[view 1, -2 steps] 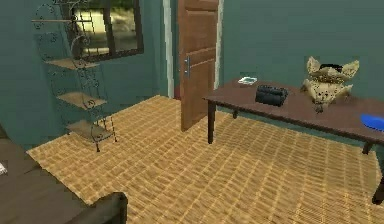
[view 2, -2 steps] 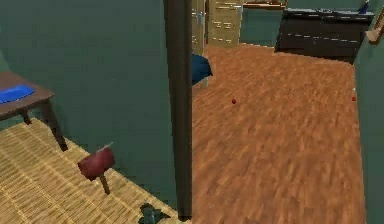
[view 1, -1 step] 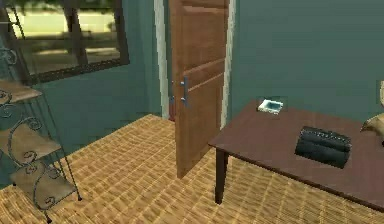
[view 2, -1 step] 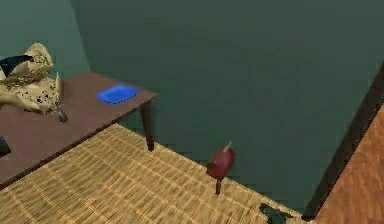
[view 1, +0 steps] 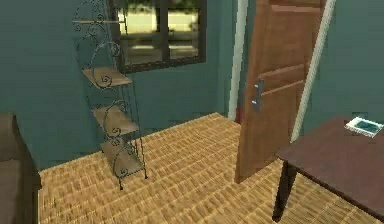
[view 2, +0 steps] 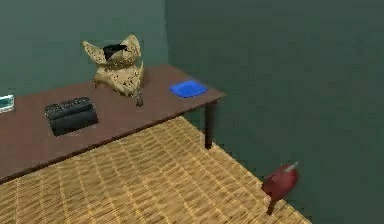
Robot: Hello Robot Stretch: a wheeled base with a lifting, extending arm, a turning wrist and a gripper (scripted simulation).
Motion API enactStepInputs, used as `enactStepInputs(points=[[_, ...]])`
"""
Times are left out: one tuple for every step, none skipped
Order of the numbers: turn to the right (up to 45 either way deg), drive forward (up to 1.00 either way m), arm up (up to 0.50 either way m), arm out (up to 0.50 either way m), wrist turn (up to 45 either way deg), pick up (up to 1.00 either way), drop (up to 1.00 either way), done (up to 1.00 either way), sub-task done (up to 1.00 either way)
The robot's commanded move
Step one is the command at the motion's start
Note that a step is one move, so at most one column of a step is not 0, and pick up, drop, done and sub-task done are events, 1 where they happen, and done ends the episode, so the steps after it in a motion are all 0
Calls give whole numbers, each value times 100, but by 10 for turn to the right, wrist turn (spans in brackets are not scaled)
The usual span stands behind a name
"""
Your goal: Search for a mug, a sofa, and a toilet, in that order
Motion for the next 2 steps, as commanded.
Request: enactStepInputs(points=[[0, 100, 0, 0, 0, 0, 0, 0, 0], [0, 55, 0, 0, 0, 0, 0, 0, 0]])
